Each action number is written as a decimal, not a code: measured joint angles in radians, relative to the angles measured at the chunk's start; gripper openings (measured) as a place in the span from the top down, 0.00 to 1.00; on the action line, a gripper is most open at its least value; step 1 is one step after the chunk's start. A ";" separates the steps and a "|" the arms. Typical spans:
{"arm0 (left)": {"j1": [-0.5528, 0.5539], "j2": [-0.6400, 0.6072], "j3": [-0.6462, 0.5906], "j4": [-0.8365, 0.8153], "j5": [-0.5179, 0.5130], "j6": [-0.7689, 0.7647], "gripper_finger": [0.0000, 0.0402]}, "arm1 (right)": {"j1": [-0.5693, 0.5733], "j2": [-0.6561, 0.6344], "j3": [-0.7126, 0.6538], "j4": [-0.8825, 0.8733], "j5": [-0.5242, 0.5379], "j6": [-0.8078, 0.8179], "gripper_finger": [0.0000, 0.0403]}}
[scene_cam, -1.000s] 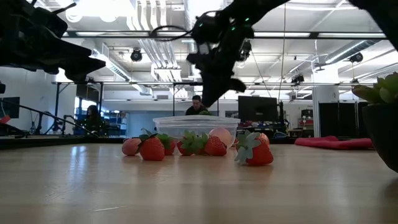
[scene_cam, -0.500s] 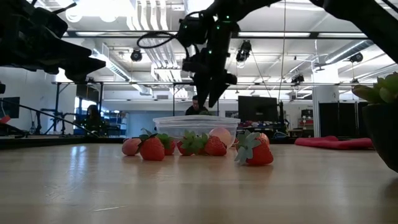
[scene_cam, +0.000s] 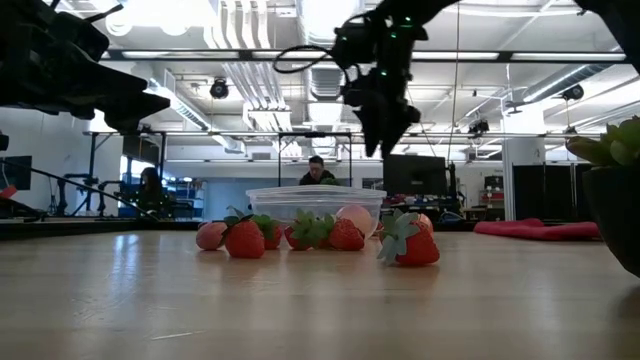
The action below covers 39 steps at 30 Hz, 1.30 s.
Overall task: Pick and placing Produce into tupperware
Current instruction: Put the red cherry into the transparent container
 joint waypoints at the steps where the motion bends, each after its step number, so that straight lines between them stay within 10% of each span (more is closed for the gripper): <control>1: 0.000 0.000 0.000 0.000 0.000 0.000 0.36 | -0.018 -0.015 -0.024 0.014 -0.003 0.000 0.38; 13: 0.000 0.002 0.000 0.001 0.000 0.000 0.36 | -0.134 0.020 -0.087 0.265 -0.014 0.059 0.43; 39: 0.000 0.003 0.000 0.000 0.000 0.000 0.36 | -0.180 0.329 0.144 0.036 -0.057 0.096 0.57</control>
